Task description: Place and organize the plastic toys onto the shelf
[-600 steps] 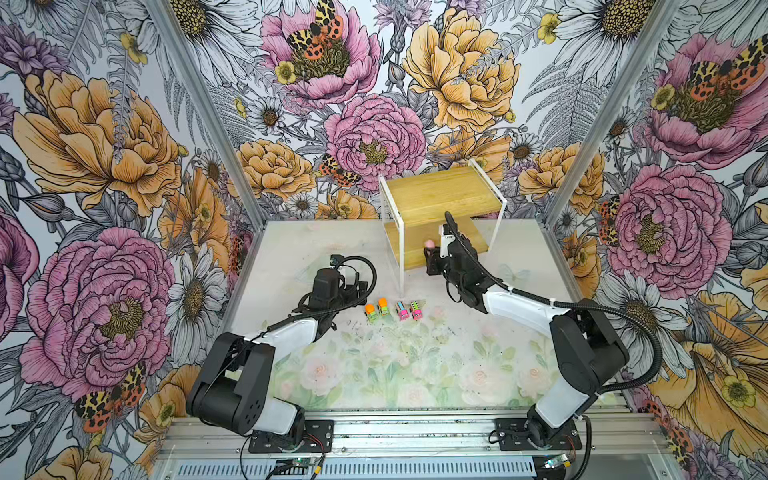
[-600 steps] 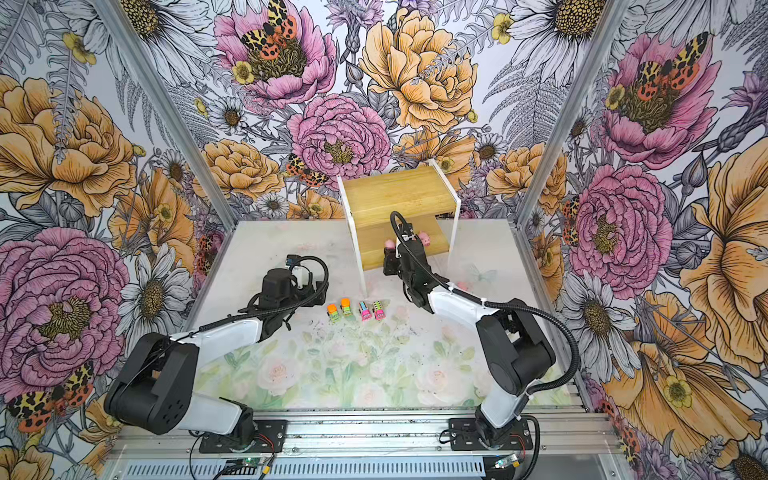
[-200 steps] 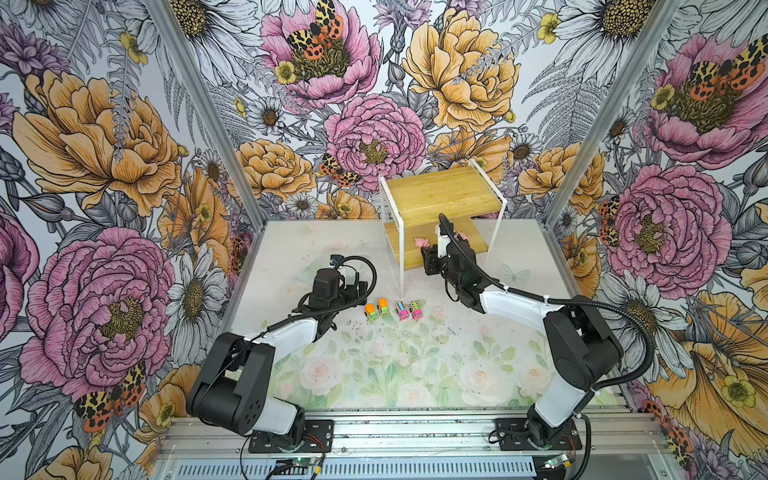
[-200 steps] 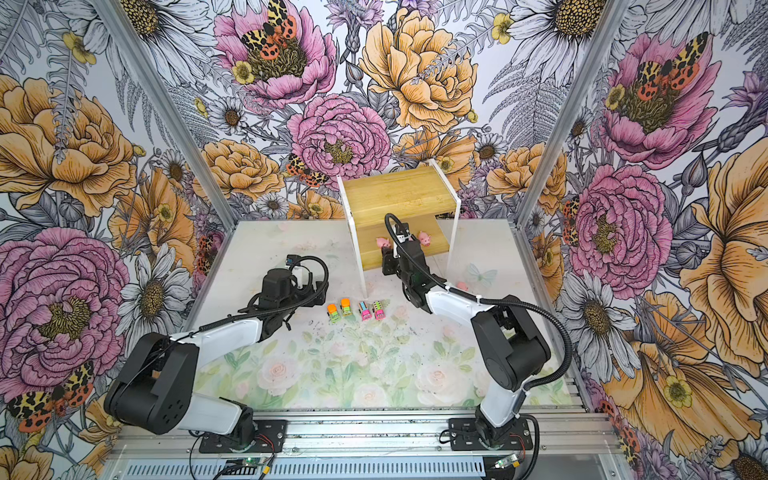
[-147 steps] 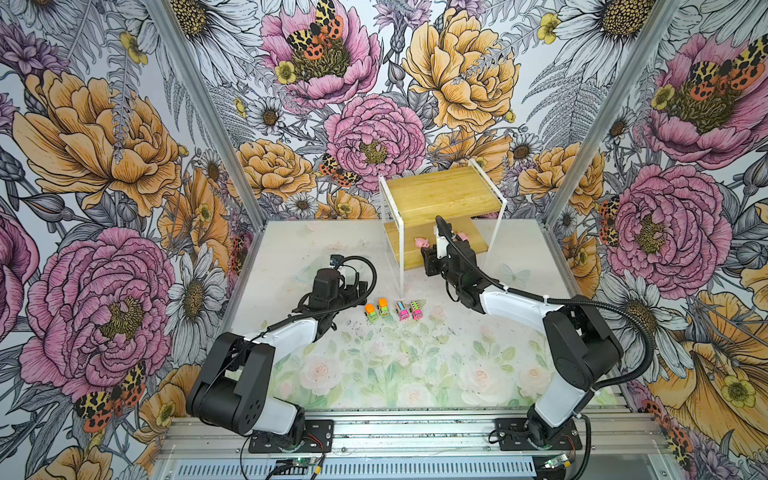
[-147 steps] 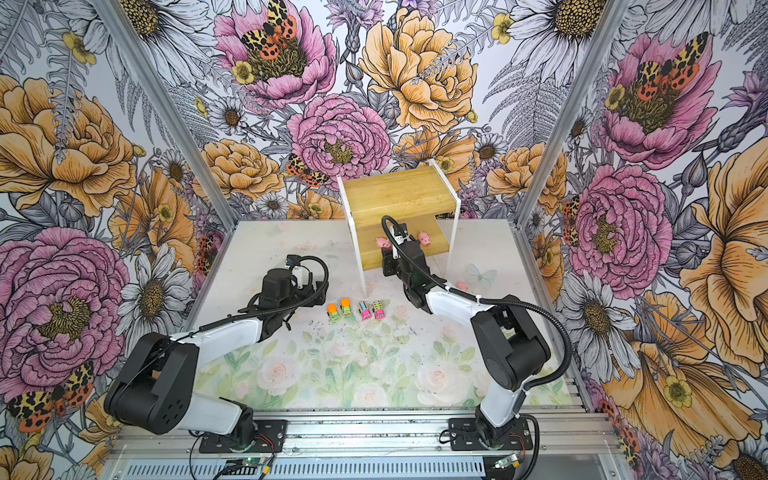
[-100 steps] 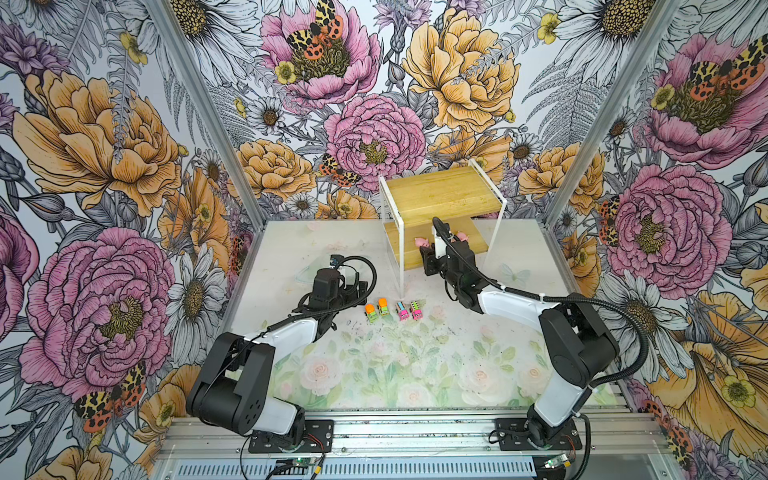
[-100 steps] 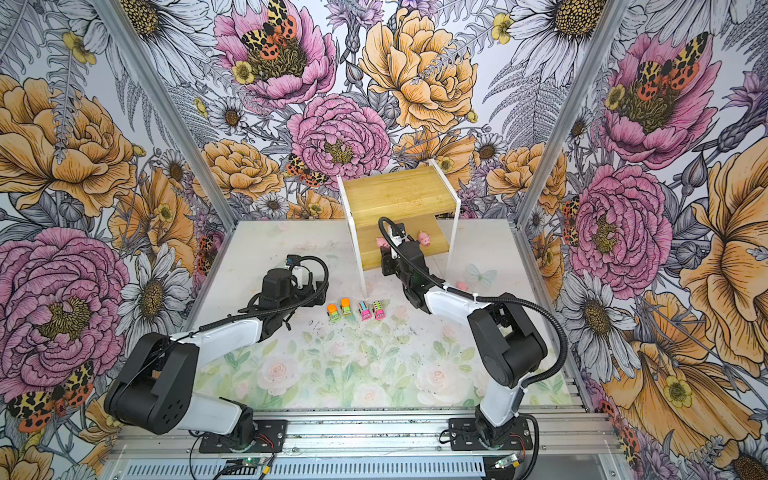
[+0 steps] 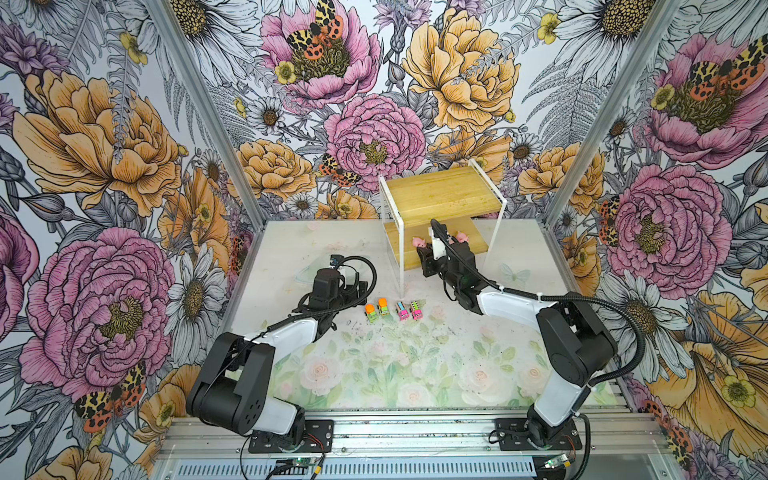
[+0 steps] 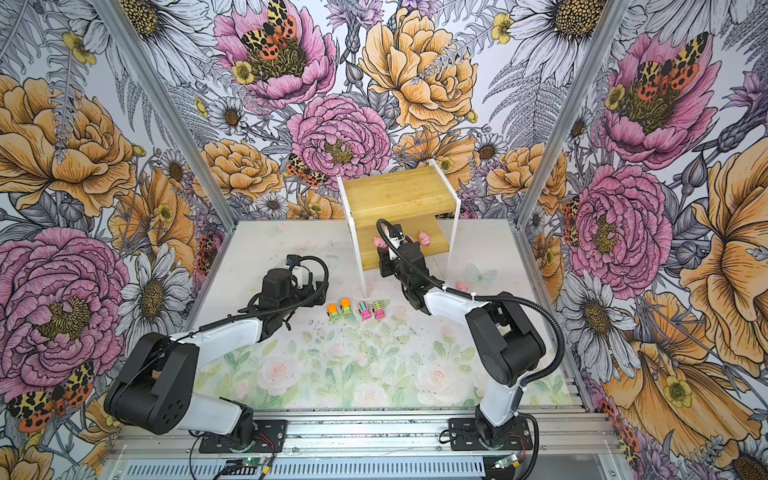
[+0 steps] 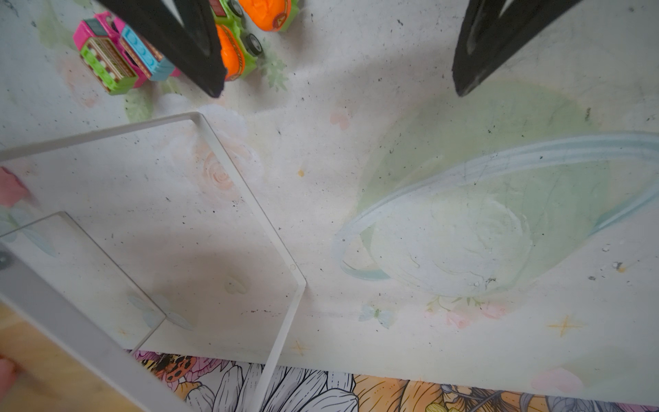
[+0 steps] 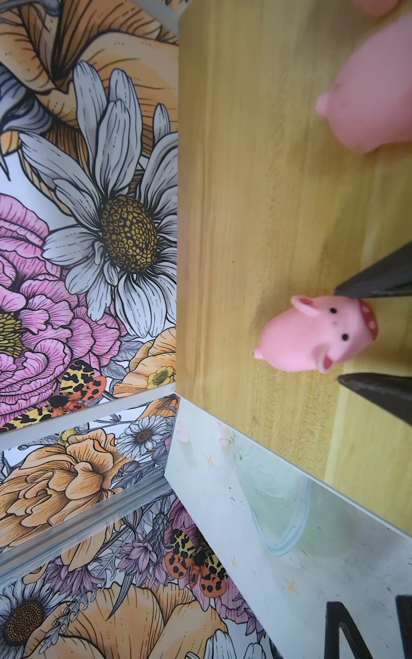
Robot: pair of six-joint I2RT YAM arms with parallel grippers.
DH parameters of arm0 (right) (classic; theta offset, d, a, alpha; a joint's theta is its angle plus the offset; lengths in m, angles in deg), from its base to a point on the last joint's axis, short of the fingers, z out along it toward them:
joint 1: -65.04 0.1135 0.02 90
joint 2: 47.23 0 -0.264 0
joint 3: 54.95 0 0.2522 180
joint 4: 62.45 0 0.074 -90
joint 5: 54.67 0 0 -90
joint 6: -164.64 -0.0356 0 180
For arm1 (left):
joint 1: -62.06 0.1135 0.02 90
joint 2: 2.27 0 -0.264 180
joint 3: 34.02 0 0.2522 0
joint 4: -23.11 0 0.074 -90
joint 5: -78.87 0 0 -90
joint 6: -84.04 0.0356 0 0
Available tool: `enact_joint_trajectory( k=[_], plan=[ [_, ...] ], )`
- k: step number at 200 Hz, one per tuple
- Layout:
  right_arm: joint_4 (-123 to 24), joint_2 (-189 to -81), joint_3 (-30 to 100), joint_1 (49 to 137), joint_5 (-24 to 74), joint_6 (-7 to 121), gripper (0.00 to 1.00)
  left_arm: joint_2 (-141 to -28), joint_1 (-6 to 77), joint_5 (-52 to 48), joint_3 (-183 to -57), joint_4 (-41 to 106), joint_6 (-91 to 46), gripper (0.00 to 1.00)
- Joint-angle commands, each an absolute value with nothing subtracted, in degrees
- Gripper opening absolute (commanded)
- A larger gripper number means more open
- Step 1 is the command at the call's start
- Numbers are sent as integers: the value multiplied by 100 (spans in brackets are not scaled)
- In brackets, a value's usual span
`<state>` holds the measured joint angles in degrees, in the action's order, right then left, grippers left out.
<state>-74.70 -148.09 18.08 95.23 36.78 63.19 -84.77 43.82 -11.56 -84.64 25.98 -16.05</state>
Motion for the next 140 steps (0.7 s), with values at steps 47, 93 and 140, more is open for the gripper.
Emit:
enact_joint_trajectory(
  k=[47,93,140],
  plan=[
    [-7373,-14769,1645,9569,3463,6286,33,-8497,4437,-1065,-8518,2541,-1538,99],
    [-7374,-14744,1639,9573,3461,6235,29,-8480,4435,-1078,-8506,2536,-1544,99],
    [-7321,-14698,1616,9581,3595,6178,26,-8464,4438,-1075,-8504,2538,-1540,99]
  ],
)
